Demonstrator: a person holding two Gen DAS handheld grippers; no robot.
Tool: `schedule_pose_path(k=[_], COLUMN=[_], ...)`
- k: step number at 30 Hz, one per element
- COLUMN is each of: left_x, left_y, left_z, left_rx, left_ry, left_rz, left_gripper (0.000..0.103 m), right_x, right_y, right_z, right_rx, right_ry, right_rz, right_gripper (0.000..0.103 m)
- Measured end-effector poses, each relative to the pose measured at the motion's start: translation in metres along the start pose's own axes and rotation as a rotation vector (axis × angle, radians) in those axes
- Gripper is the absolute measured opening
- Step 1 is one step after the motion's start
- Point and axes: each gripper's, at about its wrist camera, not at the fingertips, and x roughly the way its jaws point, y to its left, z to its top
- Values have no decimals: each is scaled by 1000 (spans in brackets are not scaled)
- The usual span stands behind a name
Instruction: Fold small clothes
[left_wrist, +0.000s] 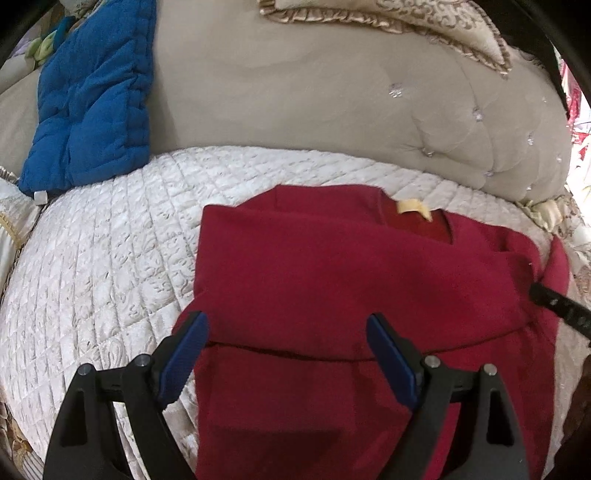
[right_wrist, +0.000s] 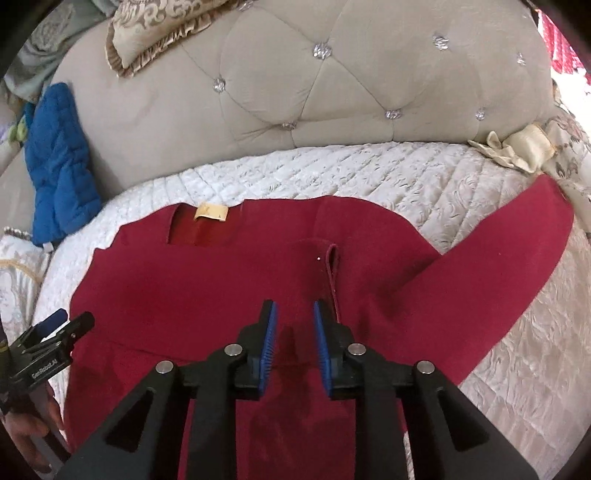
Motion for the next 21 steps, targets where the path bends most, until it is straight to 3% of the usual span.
schedule_pose_path(k=[5, 9, 11, 16, 21], left_x=[-4, 3, 9, 21, 26], left_y=[-15, -26, -31, -41, -41], left_z=[2, 2, 2, 1, 2], left_rx=[18, 16, 19, 31, 25], left_ry=[0, 23, 41, 66, 62], left_rz=[-11, -45, -54, -67, -65], left_gripper=[90, 90, 90, 90, 90], right_x=[18, -1, -14, -32, -32], right_y=[2, -5, -22, -104, -216], right_z=[-5, -4, -3, 0, 8], right_rx=[-41, -30, 2, 133, 380], right_ry=[32, 39, 15, -31, -73], right_rz=[-42, 24, 17, -117, -218], right_gripper=[4, 6, 11, 16, 18])
